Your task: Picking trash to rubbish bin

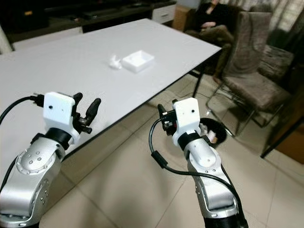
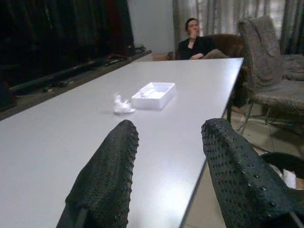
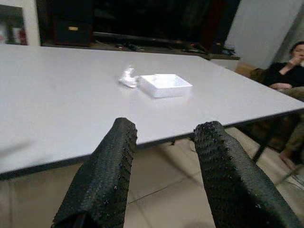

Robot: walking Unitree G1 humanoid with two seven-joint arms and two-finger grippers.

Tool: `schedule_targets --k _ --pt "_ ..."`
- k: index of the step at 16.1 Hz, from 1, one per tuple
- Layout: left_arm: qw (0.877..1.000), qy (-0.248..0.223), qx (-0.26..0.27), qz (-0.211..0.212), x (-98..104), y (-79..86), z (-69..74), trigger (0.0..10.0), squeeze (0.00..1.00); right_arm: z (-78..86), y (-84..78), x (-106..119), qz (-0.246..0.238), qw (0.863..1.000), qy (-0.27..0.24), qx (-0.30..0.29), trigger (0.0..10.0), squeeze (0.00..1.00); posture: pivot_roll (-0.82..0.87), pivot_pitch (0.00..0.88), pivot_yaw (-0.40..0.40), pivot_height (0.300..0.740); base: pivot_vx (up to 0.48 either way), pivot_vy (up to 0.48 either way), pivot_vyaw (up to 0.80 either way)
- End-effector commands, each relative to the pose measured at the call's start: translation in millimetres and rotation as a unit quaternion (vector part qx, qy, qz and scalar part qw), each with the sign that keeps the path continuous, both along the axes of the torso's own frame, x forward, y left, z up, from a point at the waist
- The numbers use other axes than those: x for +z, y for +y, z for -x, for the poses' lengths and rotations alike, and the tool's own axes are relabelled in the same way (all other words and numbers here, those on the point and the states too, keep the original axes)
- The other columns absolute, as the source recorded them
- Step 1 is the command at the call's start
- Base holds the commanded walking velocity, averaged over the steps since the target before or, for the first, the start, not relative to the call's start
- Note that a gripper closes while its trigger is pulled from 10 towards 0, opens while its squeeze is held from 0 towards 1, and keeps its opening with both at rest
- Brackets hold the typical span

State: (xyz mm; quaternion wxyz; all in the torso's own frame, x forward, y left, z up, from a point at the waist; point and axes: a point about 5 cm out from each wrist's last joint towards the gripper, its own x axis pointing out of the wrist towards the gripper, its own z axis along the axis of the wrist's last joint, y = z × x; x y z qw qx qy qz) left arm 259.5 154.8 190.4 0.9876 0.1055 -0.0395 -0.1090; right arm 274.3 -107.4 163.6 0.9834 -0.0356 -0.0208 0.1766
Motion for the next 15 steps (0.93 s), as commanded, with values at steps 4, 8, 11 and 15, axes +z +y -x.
schedule_targets --k 4,8,11,15 --pt "1.000 0.004 -0.009 -0.002 -2 -4.6 -2.7 10.0 0.00 -1.8 -7.1 0 -0.001 1.000 -0.001 -0.010 10.0 0.00 0.00 0.039 -0.060 0.740 0.363 0.000 0.00" --pt "1.000 0.011 -0.012 -0.004 -7 -6.5 -4.7 10.0 0.00 -2.0 -8.3 -5 0.002 1.000 0.007 -0.011 10.0 0.00 0.00 0.039 -0.059 0.740 0.403 0.000 0.00" --pt "1.000 0.018 -0.017 -0.006 -10 -7.0 -6.6 10.0 0.00 -2.0 -9.2 -8 0.003 1.000 0.012 -0.021 10.0 0.00 0.00 0.053 -0.050 0.740 0.416 0.000 0.00" --pt "0.999 0.023 -0.019 0.017 -9 -13.2 -9.5 10.0 0.00 1.3 -11.8 -2 0.012 1.000 0.004 -0.026 10.0 0.00 -0.03 0.103 -0.068 0.740 0.419 0.000 0.00"
